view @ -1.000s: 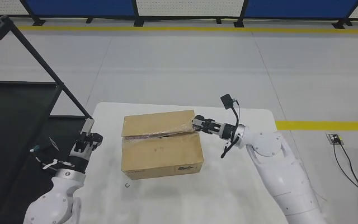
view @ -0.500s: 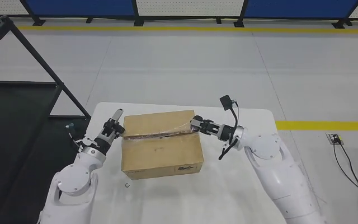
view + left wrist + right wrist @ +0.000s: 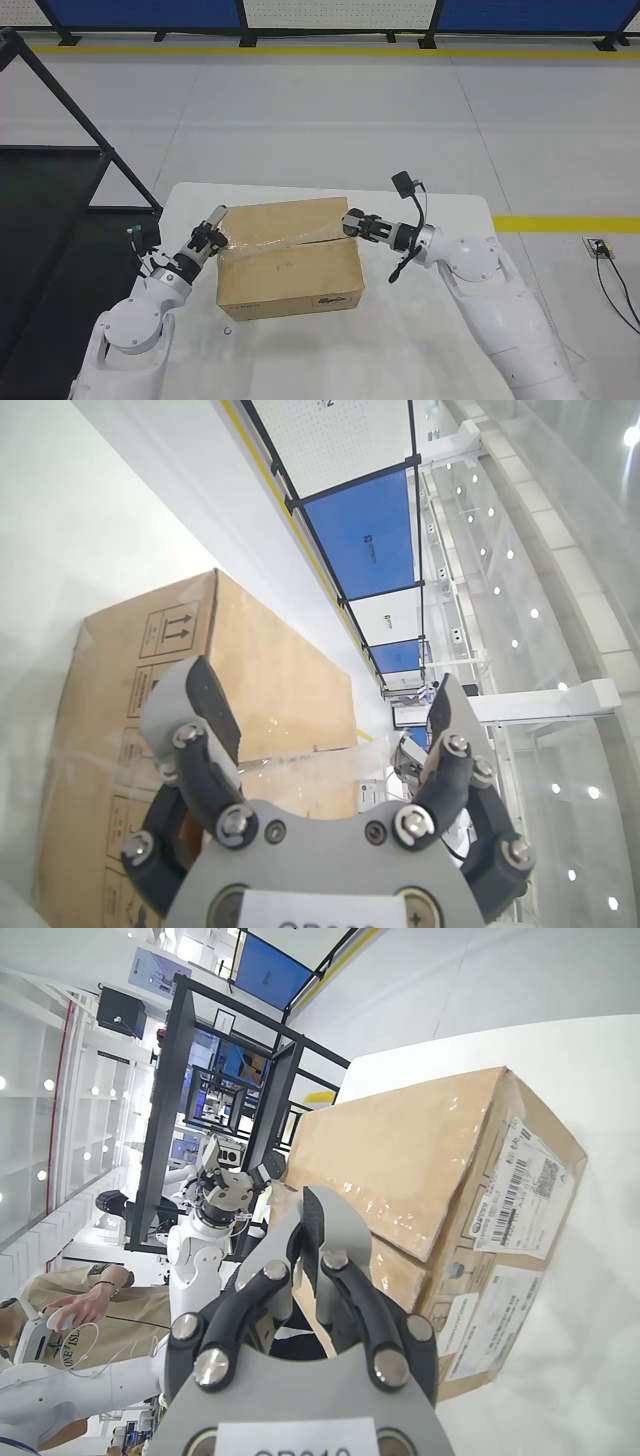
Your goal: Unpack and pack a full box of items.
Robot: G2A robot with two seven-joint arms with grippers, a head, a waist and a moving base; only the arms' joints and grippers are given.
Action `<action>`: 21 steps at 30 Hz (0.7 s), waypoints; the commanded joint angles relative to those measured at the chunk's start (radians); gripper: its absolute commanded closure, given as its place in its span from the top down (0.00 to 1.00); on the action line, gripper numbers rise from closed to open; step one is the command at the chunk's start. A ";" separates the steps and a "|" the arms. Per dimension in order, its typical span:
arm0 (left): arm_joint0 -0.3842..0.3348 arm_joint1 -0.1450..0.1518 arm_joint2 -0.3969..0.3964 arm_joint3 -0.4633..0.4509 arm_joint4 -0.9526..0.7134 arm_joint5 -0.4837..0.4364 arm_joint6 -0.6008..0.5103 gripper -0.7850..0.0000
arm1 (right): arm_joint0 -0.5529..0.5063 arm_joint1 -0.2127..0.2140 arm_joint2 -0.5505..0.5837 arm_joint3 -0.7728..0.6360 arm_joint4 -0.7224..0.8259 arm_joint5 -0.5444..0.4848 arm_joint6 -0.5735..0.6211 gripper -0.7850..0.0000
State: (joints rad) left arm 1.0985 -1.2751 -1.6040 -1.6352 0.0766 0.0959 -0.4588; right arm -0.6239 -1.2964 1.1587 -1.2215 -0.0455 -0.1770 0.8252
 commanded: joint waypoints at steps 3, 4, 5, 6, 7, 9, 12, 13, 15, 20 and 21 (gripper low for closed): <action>0.005 0.002 0.001 -0.004 -0.006 0.000 0.004 1.00 | 0.010 0.001 -0.008 0.022 -0.017 0.005 0.011 0.00; 0.005 0.003 0.001 -0.005 -0.007 0.000 0.004 1.00 | 0.011 0.001 -0.010 0.028 -0.020 0.004 0.012 0.00; 0.005 0.003 0.001 -0.005 -0.009 -0.001 0.005 1.00 | 0.012 0.002 -0.011 0.034 -0.023 0.004 0.010 0.00; 0.005 0.004 0.002 -0.005 -0.011 -0.001 0.006 1.00 | 0.014 0.002 -0.012 0.039 -0.028 0.004 0.008 0.00; 0.005 0.004 0.003 -0.005 -0.011 -0.001 0.006 1.00 | 0.015 0.002 -0.014 0.043 -0.032 0.003 0.007 0.00; 0.005 0.005 0.004 -0.006 -0.013 0.000 0.008 1.00 | 0.015 0.003 -0.017 0.049 -0.034 0.000 0.009 0.00; 0.004 0.007 0.006 -0.005 -0.017 -0.001 0.013 1.00 | 0.016 0.005 -0.017 0.057 -0.043 -0.001 0.009 0.00; 0.004 0.007 0.007 -0.005 -0.019 -0.002 0.015 1.00 | 0.016 0.005 -0.017 0.059 -0.045 0.000 0.009 0.00; 0.004 0.008 0.009 -0.005 -0.021 -0.003 0.017 1.00 | 0.016 0.006 -0.015 0.063 -0.047 0.002 0.007 0.00; 0.004 0.011 0.012 -0.005 -0.026 -0.003 0.021 1.00 | 0.008 0.010 -0.009 0.062 -0.048 -0.004 0.006 0.00; 0.004 0.011 0.012 -0.005 -0.027 -0.004 0.022 1.00 | 0.007 0.011 -0.009 0.061 -0.050 -0.003 0.005 0.00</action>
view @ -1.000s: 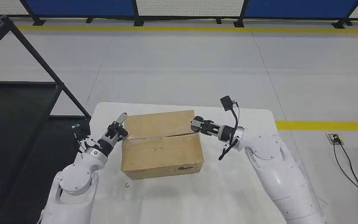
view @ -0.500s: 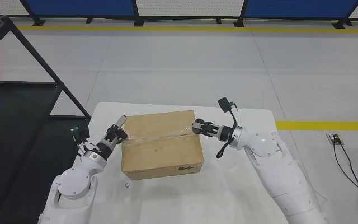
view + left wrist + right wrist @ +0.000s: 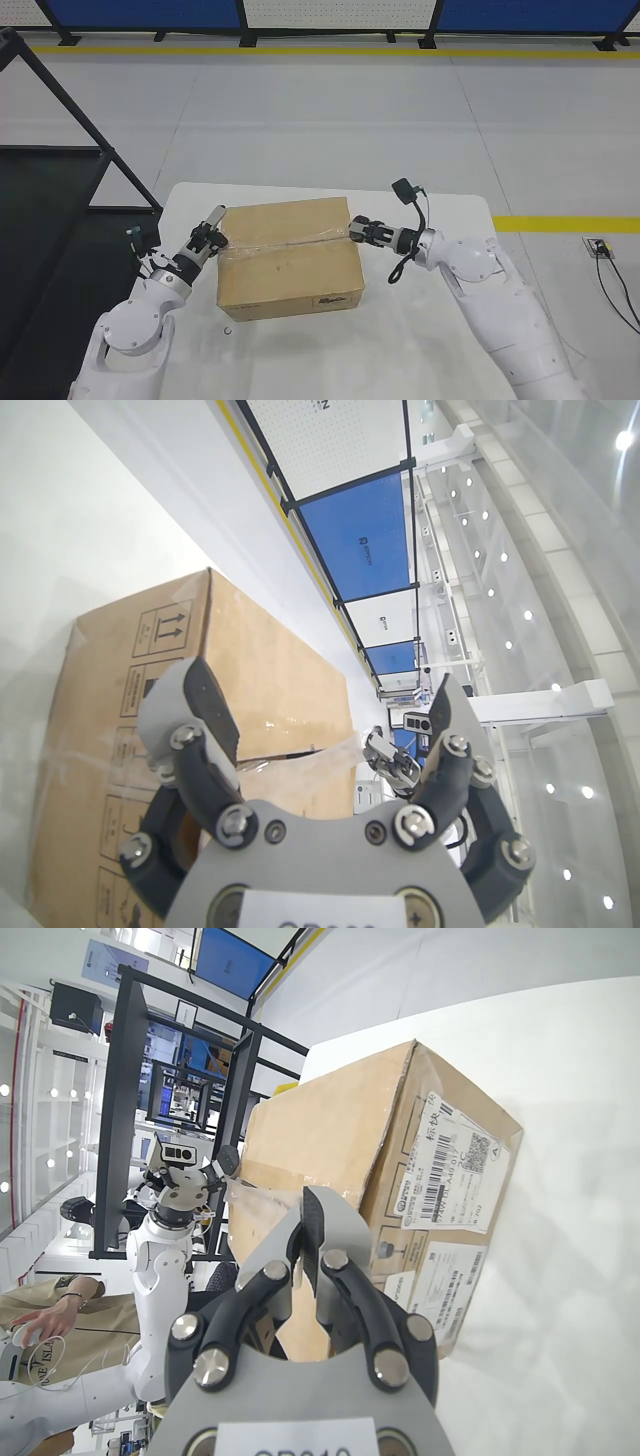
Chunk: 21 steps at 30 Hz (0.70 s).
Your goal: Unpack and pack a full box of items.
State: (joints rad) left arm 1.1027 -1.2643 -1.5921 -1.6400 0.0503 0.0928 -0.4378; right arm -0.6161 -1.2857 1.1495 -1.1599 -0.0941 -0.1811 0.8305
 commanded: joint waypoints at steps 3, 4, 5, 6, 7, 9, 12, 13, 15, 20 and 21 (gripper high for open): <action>-0.001 0.002 0.003 0.001 -0.003 0.001 0.002 1.00 | -0.006 0.002 0.001 -0.005 -0.005 0.002 -0.003 0.00; -0.001 0.002 0.005 0.001 -0.004 0.002 0.003 1.00 | -0.007 0.003 0.002 -0.006 -0.006 0.002 -0.003 0.00; -0.001 0.002 0.006 0.000 -0.004 0.002 0.004 1.00 | -0.009 0.004 0.003 -0.008 -0.007 0.003 -0.005 0.00; -0.002 0.003 0.008 0.000 -0.005 0.003 0.005 1.00 | -0.010 0.004 0.003 -0.009 -0.008 0.004 -0.005 0.00; -0.002 0.003 0.009 -0.001 -0.004 0.002 0.004 1.00 | -0.012 0.005 0.004 -0.010 -0.007 0.004 -0.006 0.00; -0.003 0.004 0.011 0.000 -0.007 0.002 0.006 1.00 | -0.015 0.006 0.004 -0.013 -0.008 0.004 -0.009 0.02; -0.003 0.006 0.013 0.000 -0.007 0.000 0.009 1.00 | -0.020 0.007 0.007 -0.017 -0.004 -0.002 -0.016 0.09; -0.003 0.006 0.014 0.000 -0.006 -0.001 0.008 1.00 | -0.022 0.008 0.008 -0.018 -0.004 -0.004 -0.016 0.10; -0.004 0.007 0.015 0.001 -0.007 -0.001 0.008 1.00 | -0.025 0.010 0.012 -0.023 -0.005 -0.007 -0.017 0.12; -0.005 0.010 0.018 0.001 -0.008 -0.002 0.008 1.00 | -0.033 0.014 0.016 -0.032 -0.009 -0.001 -0.021 0.18; -0.005 0.010 0.018 0.001 -0.009 -0.002 0.009 1.00 | -0.035 0.014 0.017 -0.032 -0.011 0.001 -0.022 0.20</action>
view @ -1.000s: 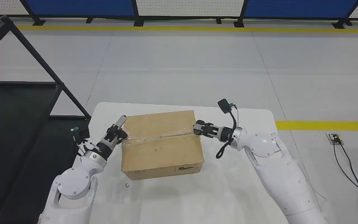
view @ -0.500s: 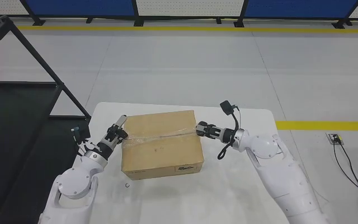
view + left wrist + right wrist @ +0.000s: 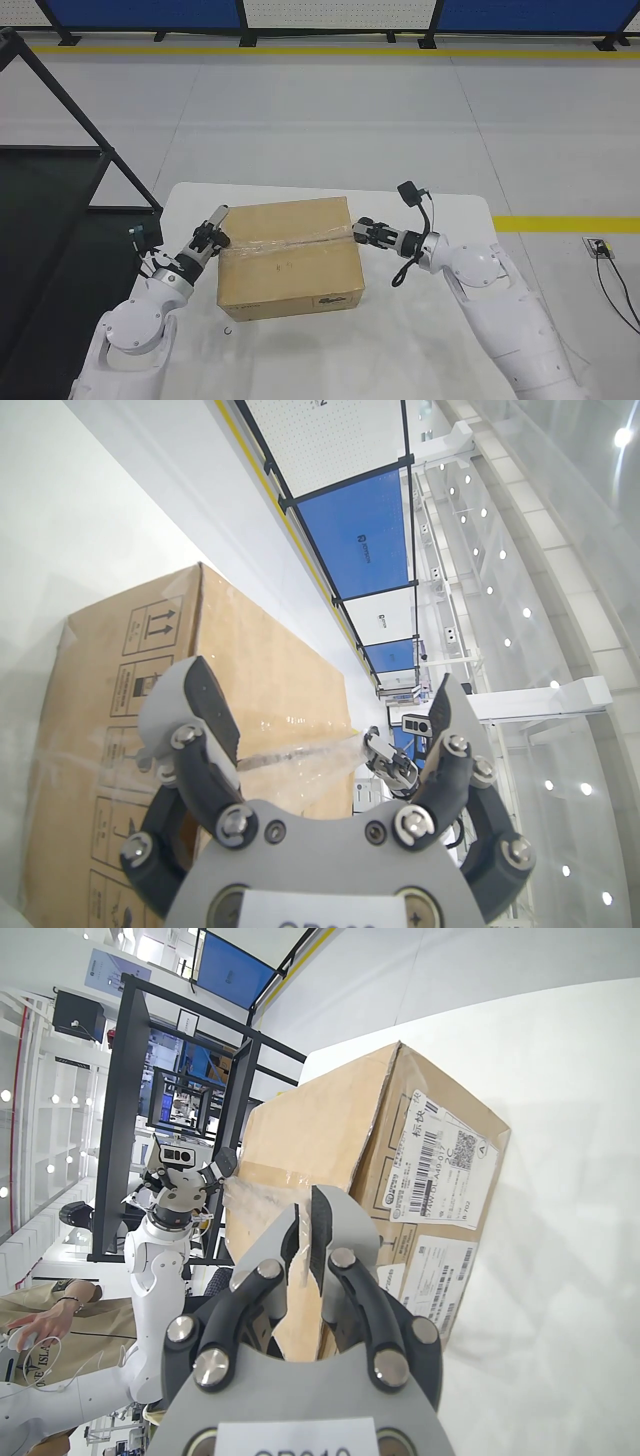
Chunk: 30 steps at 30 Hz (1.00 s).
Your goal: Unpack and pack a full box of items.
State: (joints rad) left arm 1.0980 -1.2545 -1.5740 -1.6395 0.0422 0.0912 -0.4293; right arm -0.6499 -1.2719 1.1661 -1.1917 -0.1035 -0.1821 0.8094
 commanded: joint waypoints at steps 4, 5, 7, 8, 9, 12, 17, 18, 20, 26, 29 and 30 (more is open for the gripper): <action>-0.001 0.002 0.003 0.000 -0.002 0.002 -0.002 1.00 | -0.004 0.002 -0.004 -0.004 -0.008 0.011 -0.006 0.22; -0.002 0.003 0.004 0.000 -0.002 0.002 -0.002 1.00 | -0.003 0.002 -0.004 -0.005 -0.010 0.013 -0.005 0.23; -0.002 0.004 0.005 0.000 -0.005 0.001 -0.001 1.00 | -0.003 0.003 -0.005 -0.007 -0.013 0.015 -0.008 0.24; -0.002 0.004 0.005 0.001 -0.006 0.001 0.000 1.00 | -0.004 0.003 -0.005 -0.007 -0.014 0.017 -0.010 0.24; -0.002 0.004 0.006 0.001 -0.006 0.001 0.001 1.00 | -0.005 0.003 -0.005 -0.008 -0.014 0.019 -0.013 0.25; -0.003 0.006 0.008 0.000 -0.006 0.000 0.000 1.00 | -0.006 0.004 -0.004 -0.012 -0.020 0.023 -0.019 0.27; -0.002 0.008 0.011 -0.002 -0.008 0.002 0.003 1.00 | -0.012 0.008 0.000 -0.022 -0.026 0.029 -0.026 0.33; -0.002 0.008 0.012 -0.003 -0.010 0.001 0.003 1.00 | -0.013 0.008 0.002 -0.025 -0.029 0.031 -0.029 0.33; -0.002 0.009 0.013 -0.005 -0.011 0.001 0.003 1.00 | -0.016 0.009 0.003 -0.031 -0.031 0.033 -0.031 0.34; 0.001 0.011 0.014 -0.012 -0.019 0.005 0.003 1.00 | -0.024 0.013 0.021 -0.038 -0.032 0.051 -0.068 0.41; 0.004 0.013 0.014 -0.016 -0.019 0.004 0.001 1.00 | -0.037 0.013 0.048 -0.052 0.011 0.039 -0.130 0.43; 0.005 0.014 0.014 -0.017 -0.020 0.005 0.002 1.00 | -0.043 0.013 0.056 -0.062 0.025 0.033 -0.153 0.47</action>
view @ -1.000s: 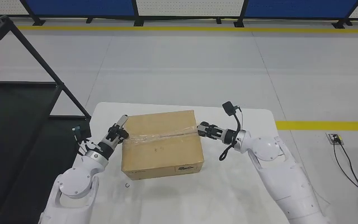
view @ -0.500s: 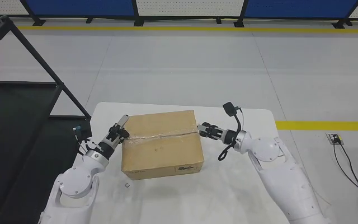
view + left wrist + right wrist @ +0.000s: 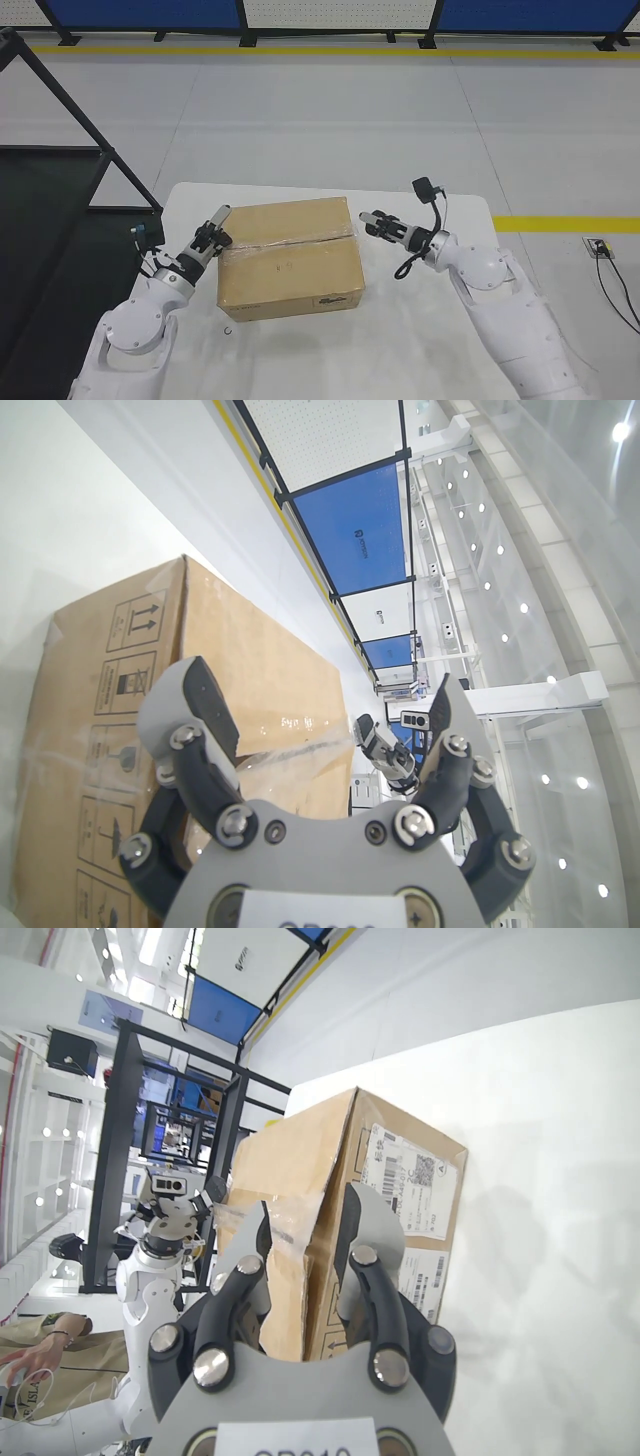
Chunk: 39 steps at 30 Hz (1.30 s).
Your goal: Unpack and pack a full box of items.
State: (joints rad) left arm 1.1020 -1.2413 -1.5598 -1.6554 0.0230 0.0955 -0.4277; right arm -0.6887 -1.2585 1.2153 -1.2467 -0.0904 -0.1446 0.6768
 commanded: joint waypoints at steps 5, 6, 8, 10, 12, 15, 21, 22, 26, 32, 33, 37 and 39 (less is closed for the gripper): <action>0.007 0.002 0.001 -0.005 -0.003 0.000 0.003 1.00 | -0.018 -0.003 0.017 -0.059 0.076 -0.053 -0.049 0.46; 0.008 0.003 0.001 -0.006 -0.003 -0.001 0.004 1.00 | -0.015 -0.004 0.011 -0.065 0.087 -0.060 -0.039 0.47; 0.009 0.003 0.002 -0.007 -0.004 -0.001 0.005 1.00 | 0.000 -0.008 -0.008 -0.061 0.125 -0.063 0.008 0.43; 0.010 0.004 0.004 -0.008 -0.004 -0.001 0.007 1.00 | 0.032 -0.013 -0.035 -0.037 0.123 -0.037 0.037 0.42; 0.010 0.005 0.005 -0.008 -0.006 -0.002 0.007 1.00 | 0.065 -0.021 -0.071 -0.010 0.116 -0.010 0.048 0.17; 0.010 0.006 0.006 -0.010 -0.009 -0.003 0.008 1.00 | 0.115 -0.033 -0.115 0.047 0.115 0.027 0.081 0.00; 0.010 0.008 0.008 -0.014 -0.017 -0.004 0.008 1.00 | 0.207 -0.048 -0.195 0.136 0.047 0.094 0.173 0.00; 0.010 0.008 0.009 -0.014 -0.018 -0.005 0.009 1.00 | 0.219 -0.050 -0.207 0.145 0.036 0.106 0.186 0.00; 0.008 0.009 0.012 -0.011 -0.023 -0.005 0.010 1.00 | 0.253 -0.060 -0.248 0.174 -0.005 0.143 0.210 0.00; 0.006 0.011 0.015 -0.008 -0.028 -0.010 0.011 1.00 | 0.279 -0.069 -0.275 0.200 -0.016 0.150 0.237 0.00; 0.006 0.011 0.016 -0.008 -0.029 -0.011 0.011 1.00 | 0.281 -0.070 -0.278 0.201 -0.015 0.149 0.241 0.00; 0.006 0.012 0.015 -0.008 -0.031 -0.011 0.016 1.00 | 0.285 -0.077 -0.290 0.207 -0.007 0.145 0.239 0.00; 0.008 0.013 0.010 -0.012 -0.036 -0.012 0.023 1.00 | 0.288 -0.083 -0.301 0.214 0.002 0.146 0.232 0.00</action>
State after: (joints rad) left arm 1.1086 -1.2287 -1.5473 -1.6654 -0.0105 0.0843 -0.4082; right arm -0.4019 -1.3389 0.9188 -1.0363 -0.0921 0.0004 0.9120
